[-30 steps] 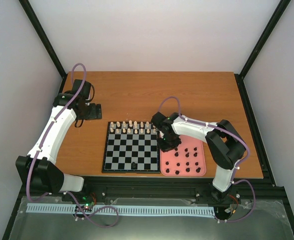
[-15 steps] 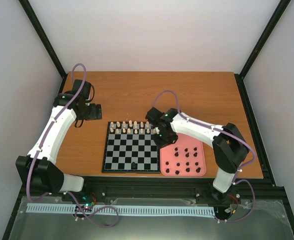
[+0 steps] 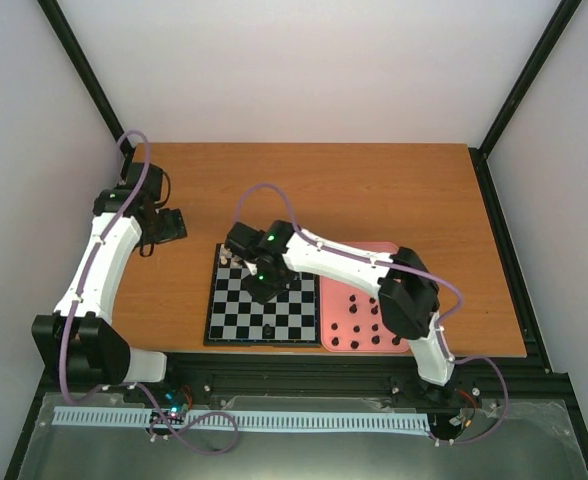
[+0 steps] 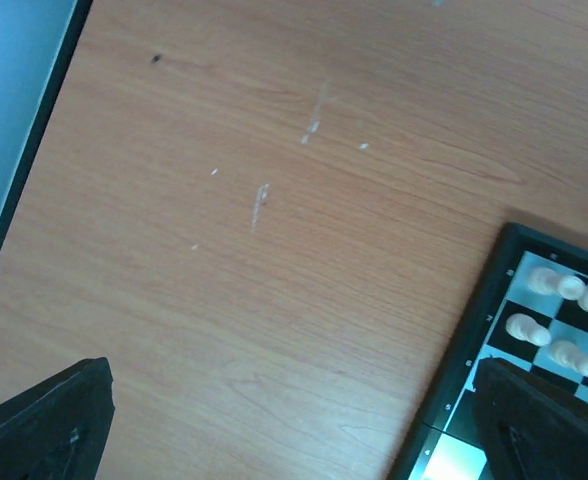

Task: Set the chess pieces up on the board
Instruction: Place the chess piece on the chessboard.

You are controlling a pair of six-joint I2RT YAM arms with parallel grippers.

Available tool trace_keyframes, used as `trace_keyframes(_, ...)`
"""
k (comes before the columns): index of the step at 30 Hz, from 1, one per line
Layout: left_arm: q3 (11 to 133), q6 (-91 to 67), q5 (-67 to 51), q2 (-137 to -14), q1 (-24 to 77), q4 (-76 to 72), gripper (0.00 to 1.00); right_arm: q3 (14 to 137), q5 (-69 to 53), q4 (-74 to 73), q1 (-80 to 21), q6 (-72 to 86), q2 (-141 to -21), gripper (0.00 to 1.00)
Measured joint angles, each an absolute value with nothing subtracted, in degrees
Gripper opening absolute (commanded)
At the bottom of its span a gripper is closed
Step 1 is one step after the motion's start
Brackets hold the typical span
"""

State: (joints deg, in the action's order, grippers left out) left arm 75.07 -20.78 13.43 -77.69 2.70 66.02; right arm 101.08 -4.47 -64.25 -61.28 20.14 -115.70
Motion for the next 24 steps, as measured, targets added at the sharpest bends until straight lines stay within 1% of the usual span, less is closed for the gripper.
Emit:
trace_keyframes(4,73.76,-25.15,13.39,-76.73,-2.46,67.00,1.00,105.69,-6.28,-65.04,-62.39,19.29,-120.11,0.03)
trace_keyframes(6,72.93,-28.27,12.67,-75.79,-6.68,67.35,1.00,108.55,-7.29,-65.36,-63.00,19.00,-122.13,0.03)
trace_keyframes(9,72.58,-31.83,12.69,-74.89,-10.31,67.99,1.00,115.44,-8.69,-66.28,-64.27,18.41,-126.41,0.03)
trace_keyframes(14,72.69,-34.48,14.66,-74.24,-10.76,68.62,1.00,125.45,-10.41,-67.96,-66.74,17.72,-133.56,0.03)
trace_keyframes(19,72.53,-35.00,16.93,-72.25,-10.79,68.99,1.00,128.81,-12.43,-69.89,-68.38,17.56,-137.23,0.03)
trace_keyframes(24,69.30,-35.20,16.88,-67.79,-10.79,68.88,1.00,131.74,-13.37,-71.40,-69.06,17.58,-139.39,0.03)
